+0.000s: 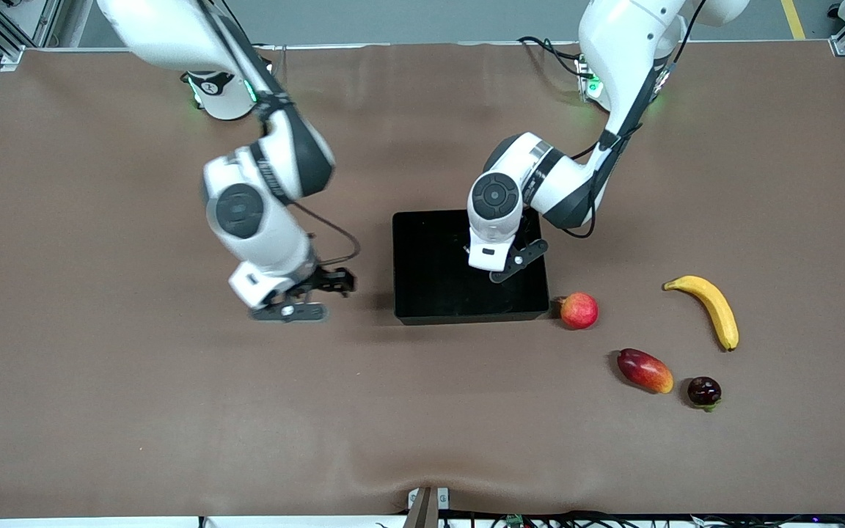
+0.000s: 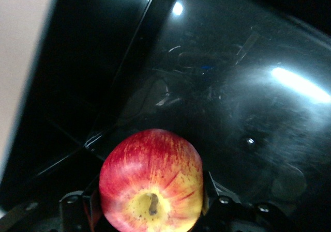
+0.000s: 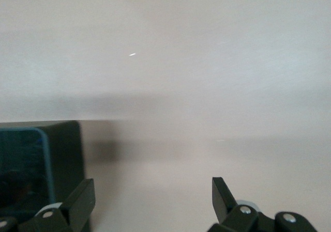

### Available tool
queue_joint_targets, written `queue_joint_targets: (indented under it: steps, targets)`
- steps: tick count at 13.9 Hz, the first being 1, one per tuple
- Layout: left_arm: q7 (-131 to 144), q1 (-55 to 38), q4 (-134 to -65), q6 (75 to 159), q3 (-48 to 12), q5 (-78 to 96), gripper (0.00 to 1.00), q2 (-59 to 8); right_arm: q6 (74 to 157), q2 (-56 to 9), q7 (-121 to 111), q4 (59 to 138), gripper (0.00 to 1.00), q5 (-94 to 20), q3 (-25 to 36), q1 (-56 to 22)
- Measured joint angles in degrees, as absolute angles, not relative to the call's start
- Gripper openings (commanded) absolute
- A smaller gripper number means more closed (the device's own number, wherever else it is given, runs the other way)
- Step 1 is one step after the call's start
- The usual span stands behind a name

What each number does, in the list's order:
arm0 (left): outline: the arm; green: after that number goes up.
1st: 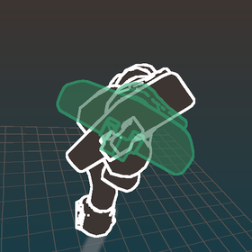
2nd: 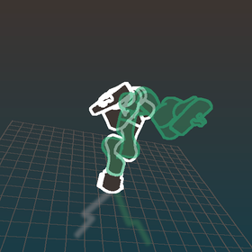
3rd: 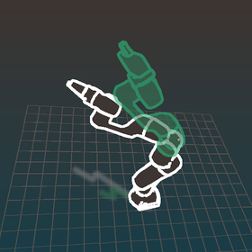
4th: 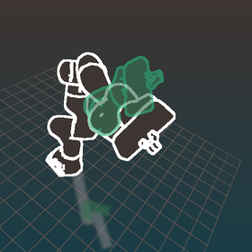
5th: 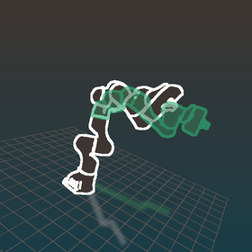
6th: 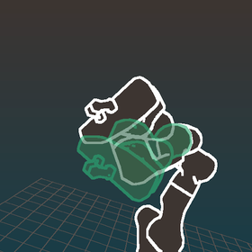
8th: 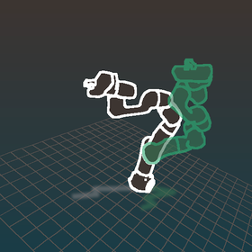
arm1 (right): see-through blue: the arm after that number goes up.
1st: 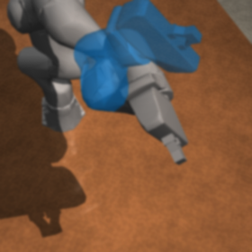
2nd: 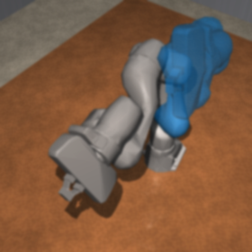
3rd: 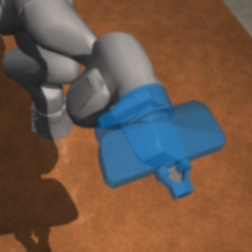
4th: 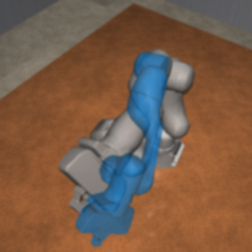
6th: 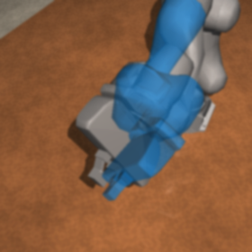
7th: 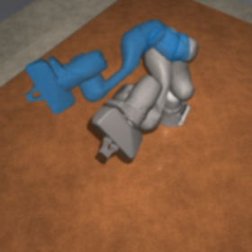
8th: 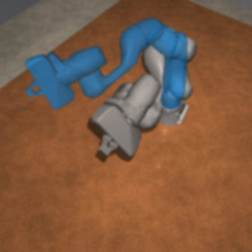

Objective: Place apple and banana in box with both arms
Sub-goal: 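Release the box and withdraw the right gripper while the left gripper holds the apple, then lower the apple into the box and open the left gripper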

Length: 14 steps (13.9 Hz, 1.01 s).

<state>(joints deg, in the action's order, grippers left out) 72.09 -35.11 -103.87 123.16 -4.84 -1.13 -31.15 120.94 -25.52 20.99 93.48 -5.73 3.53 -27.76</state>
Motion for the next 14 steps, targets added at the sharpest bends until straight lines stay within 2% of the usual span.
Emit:
queue_joint_targets:
  steps: [3, 4, 5, 6, 11, 14]
  targets:
    - [72.09, -34.85, -104.34, 124.47, -4.77, -1.13, 0.0, -33.03, 114.67, -21.13, 12.22, 93.42, 1.0, -5.73, 3.66, -21.49]
    - [72.09, -34.76, -104.33, 124.58, -4.77, -1.13, 0.3, -33.33, 113.05, -19.8, 9.64, 93.43, 1.0, -5.73, 3.68, -19.15]
    - [72.09, -34.74, -104.31, 124.57, -4.78, -1.13, 0.94, -33.26, 111.78, -18.67, 7.48, 93.44, 1.0, -5.73, 3.7, -16.92]
    - [72.09, -34.72, -104.3, 124.58, -4.78, -1.13, 1.0, -33.24, 110.67, -17.64, 6.02, 93.44, 1.0, -5.74, 3.71, -14.94]
    - [72.09, -34.45, -102.37, 124.39, -4.63, -1.13, 1.0, -31.68, 104.79, -12.04, 4.39, 93.39, 1.0, -5.75, 3.79, -9.98]
    - [72.04, -33.26, -98.59, 117.02, -4.2, -1.13, 1.0, -26.34, 101.68, -9.31, 3.67, 93.38, 1.0, -5.74, 4.68, -9.03]
